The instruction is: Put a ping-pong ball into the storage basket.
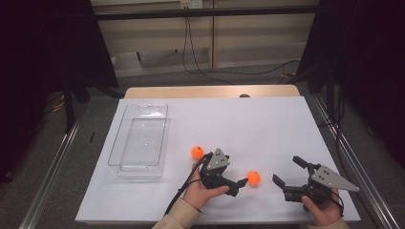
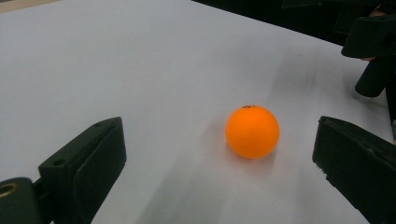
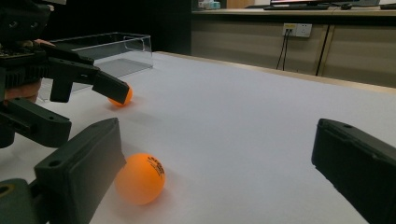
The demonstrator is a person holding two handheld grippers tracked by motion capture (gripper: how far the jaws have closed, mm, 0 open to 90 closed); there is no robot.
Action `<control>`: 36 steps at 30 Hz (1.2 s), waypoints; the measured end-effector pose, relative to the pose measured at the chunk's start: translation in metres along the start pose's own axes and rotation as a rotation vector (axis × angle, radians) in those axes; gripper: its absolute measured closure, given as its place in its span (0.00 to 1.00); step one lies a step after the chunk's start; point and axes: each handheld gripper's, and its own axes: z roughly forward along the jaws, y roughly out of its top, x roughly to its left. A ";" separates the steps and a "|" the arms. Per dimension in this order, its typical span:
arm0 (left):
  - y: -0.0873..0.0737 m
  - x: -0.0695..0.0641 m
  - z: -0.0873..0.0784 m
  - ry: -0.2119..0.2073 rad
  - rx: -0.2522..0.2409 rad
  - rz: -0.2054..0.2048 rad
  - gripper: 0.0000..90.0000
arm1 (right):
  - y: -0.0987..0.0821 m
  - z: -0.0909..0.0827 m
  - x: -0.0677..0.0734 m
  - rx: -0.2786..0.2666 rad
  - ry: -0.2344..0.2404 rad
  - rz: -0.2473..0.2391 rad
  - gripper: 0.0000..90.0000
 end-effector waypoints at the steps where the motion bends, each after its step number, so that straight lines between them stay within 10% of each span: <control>1: 0.000 0.000 0.000 -0.001 0.001 0.000 0.03 | 0.000 0.000 0.000 0.000 0.000 0.000 0.02; 36: 0.003 -0.004 0.011 -0.016 0.032 0.002 0.03 | 0.000 0.000 0.000 -0.001 -0.001 0.005 0.02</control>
